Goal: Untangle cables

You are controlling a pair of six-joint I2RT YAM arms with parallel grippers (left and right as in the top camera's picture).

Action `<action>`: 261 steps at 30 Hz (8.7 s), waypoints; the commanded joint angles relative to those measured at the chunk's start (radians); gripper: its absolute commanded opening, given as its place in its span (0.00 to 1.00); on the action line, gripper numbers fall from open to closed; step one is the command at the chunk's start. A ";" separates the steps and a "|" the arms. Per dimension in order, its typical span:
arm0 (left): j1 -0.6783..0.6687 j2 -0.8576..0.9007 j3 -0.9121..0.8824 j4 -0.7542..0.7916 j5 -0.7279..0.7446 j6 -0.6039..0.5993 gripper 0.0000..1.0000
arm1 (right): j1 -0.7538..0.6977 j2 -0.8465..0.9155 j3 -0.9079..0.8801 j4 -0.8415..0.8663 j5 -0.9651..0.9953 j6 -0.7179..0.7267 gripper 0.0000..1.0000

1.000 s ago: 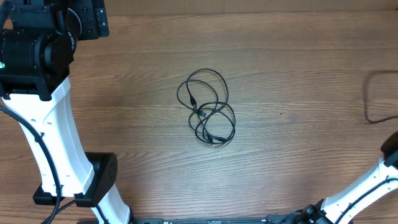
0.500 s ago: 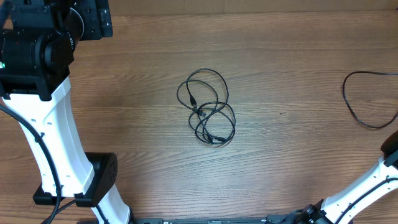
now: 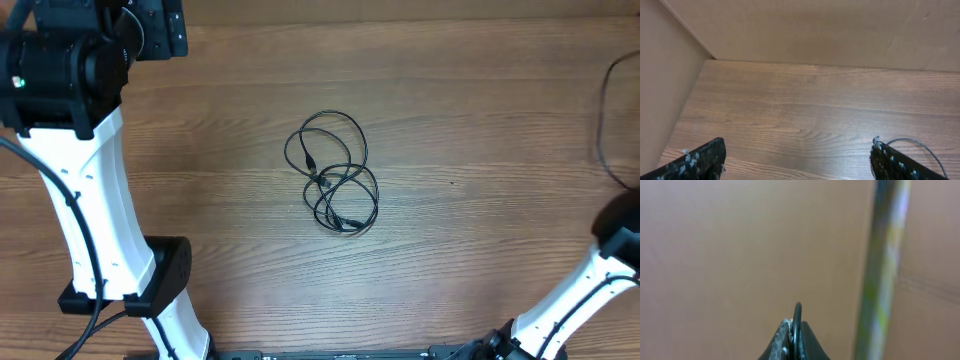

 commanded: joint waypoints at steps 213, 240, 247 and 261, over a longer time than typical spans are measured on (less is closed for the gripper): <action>0.000 0.038 0.006 0.060 0.060 0.076 0.89 | 0.995 -0.184 -1.001 -0.717 0.199 -0.132 0.14; 0.000 0.053 0.006 0.057 0.113 0.061 0.94 | 1.012 -0.428 0.500 -1.423 0.301 -0.052 0.04; 0.000 0.053 0.006 0.039 0.113 0.061 0.95 | 0.972 -0.374 0.382 -1.467 0.312 -0.044 0.04; 0.000 0.053 0.006 0.038 0.113 0.061 0.96 | 0.900 -0.528 0.491 -1.252 0.338 -0.049 0.04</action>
